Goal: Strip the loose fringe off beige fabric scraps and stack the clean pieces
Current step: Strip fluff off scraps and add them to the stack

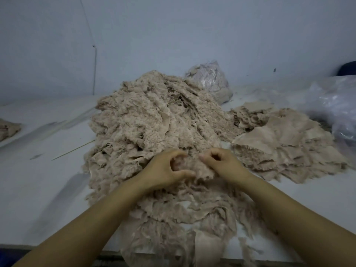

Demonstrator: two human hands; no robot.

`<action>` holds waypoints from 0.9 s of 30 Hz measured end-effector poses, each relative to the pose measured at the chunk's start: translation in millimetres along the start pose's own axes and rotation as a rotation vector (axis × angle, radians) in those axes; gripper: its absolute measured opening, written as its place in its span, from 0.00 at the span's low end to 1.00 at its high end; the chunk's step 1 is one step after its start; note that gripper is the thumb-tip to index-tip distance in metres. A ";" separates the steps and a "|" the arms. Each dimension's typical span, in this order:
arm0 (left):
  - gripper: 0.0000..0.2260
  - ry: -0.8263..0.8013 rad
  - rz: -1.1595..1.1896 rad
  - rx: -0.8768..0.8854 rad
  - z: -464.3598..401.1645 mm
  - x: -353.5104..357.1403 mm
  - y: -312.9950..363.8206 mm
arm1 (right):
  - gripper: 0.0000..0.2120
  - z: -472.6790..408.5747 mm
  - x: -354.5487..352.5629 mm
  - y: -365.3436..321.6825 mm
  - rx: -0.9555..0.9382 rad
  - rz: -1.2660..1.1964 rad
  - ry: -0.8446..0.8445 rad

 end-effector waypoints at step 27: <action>0.09 -0.001 1.199 -0.349 -57.0 68.2 3.1 | 0.07 8.0 -32.8 19.2 -0.123 0.143 0.205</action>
Point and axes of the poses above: each hand's wrist, its own z-axis away from the middle knuckle, its own x-axis out of the palm, y = z × x, the point moved 9 cm from there along -z, towards the middle knuckle, and after that the axes turned 6 degrees about -x, right-handed, at the moved point
